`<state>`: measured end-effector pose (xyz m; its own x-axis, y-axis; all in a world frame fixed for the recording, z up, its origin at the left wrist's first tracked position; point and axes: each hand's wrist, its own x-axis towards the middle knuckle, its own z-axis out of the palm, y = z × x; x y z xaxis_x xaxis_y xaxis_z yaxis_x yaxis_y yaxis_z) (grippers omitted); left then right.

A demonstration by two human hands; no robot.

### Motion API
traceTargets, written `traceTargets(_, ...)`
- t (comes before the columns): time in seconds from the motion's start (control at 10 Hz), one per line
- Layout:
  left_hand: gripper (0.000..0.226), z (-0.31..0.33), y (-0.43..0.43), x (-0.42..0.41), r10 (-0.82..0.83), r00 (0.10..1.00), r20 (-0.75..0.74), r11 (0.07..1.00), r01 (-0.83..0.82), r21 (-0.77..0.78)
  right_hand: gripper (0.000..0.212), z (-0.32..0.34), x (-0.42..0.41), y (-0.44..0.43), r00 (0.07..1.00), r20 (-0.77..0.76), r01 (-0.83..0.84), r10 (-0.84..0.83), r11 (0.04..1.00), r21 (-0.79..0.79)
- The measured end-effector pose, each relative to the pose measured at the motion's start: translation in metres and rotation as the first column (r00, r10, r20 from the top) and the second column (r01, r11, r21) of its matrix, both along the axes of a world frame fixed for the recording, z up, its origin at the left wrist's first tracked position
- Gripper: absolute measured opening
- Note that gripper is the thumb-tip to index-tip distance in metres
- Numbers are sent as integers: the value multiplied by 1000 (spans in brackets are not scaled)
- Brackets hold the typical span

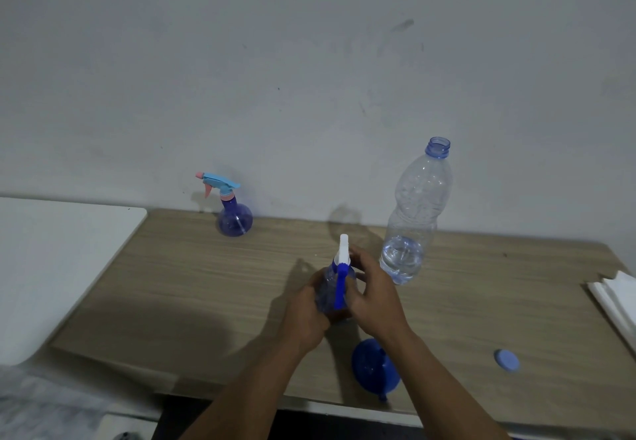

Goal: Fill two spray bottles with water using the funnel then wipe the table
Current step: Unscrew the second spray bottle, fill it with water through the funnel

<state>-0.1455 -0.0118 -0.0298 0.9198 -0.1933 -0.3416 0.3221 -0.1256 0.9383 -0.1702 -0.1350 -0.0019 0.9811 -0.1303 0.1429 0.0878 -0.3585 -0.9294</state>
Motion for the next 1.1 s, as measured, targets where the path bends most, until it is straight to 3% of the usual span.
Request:
traceTargets(0.1, 57, -6, 1, 2, -41, 997, 59, 999, 39, 34, 57, 1, -6, -3, 999, 43, -12, 8, 997, 75)
traceTargets(0.2, 48, -2, 6, -1, -83, 992, 91, 985, 67, 162, 73, 5, -10, -6, 995, 51, -82, 80, 996, 34)
traceTargets(0.3, 20, -16, 12, 2, -150, 941, 302, 972, 85, 217, 81, 11, -10, -4, 993, 10, -115, 116, 991, -72)
traceTargets(0.4, 30, -21, 17, 2, -197, 914, 355, 961, 109, 254, 82, 14, -9, -1, 995, -6, -101, 101, 988, -117)
traceTargets(0.5, 30, -21, 17, 4, -256, 923, 288, 927, 150, 343, 82, 20, -8, 0, 998, 5, -57, 58, 996, -66)
traceTargets(0.6, 30, -23, 18, 3, -289, 892, 347, 877, 101, 469, 78, 33, -5, 0, 999, 52, -12, 13, 1000, -20)
traceTargets(0.7, 49, -17, 10, 5, -242, 942, 232, 901, 129, 414, 78, 54, -3, 4, 996, 84, 10, -11, 1000, 10)
traceTargets(0.8, 17, -10, 9, 0, -260, 924, 280, 897, 123, 425, 77, 82, -1, 10, 988, 145, 42, -45, 999, 29)
traceTargets(0.9, 47, -7, 5, 6, -202, 967, 152, 938, 147, 314, 76, 109, 3, 14, 974, 210, 78, -85, 996, 42)
traceTargets(1.0, 71, -20, 15, 6, -184, 960, 209, 940, 110, 323, 78, 132, 3, 16, 959, 245, 130, -140, 990, 57)
traceTargets(1.1, 69, -7, 15, 2, -152, 964, 217, 959, 90, 270, 77, 151, 1, 14, 939, 271, 202, -211, 977, 60)
